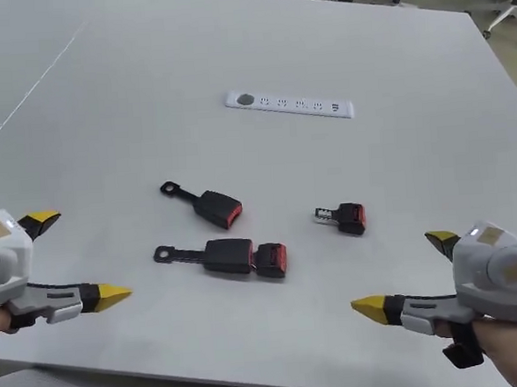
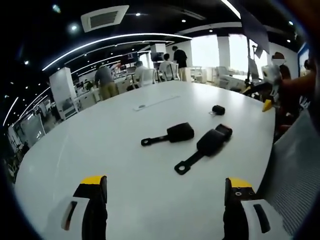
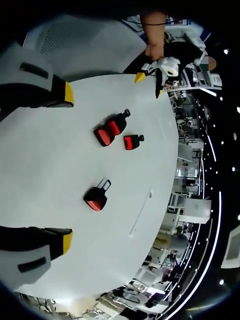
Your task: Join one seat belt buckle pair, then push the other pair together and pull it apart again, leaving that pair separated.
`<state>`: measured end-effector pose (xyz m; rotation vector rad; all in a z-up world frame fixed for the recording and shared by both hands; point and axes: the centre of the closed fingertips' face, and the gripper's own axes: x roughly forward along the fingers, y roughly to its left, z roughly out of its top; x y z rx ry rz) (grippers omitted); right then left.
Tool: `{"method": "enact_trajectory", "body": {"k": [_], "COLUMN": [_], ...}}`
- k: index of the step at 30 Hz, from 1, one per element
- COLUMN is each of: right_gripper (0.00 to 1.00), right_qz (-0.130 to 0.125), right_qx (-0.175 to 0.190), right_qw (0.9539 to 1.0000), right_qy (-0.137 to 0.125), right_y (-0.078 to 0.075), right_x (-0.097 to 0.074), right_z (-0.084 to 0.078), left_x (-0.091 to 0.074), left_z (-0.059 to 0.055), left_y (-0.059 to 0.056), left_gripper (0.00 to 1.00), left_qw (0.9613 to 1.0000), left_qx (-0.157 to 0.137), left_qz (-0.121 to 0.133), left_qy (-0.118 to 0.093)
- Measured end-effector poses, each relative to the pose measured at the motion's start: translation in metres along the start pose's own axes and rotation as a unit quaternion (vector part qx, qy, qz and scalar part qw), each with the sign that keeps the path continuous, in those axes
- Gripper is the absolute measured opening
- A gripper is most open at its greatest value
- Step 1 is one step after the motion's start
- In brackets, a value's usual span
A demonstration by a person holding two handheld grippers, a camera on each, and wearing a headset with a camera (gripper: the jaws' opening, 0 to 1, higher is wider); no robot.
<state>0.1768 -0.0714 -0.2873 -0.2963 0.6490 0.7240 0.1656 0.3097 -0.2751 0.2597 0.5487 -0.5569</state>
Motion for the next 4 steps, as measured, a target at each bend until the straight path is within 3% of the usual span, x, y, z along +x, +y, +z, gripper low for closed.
{"method": "enact_trajectory", "body": {"k": [4], "right_gripper": [1.00], "right_qz": [-0.001], "right_qx": [-0.002], "right_qw": [1.0000], "right_qy": [-0.001], "right_y": [0.0037], "right_x": [0.0016], "right_z": [0.0014], "left_x": [-0.0006], "left_z": [-0.0015], "left_y": [-0.0015], "left_gripper": [1.00], "left_qw": [1.0000], "left_qx": [0.000], "left_qz": [0.002], "left_qy": [0.003]}}
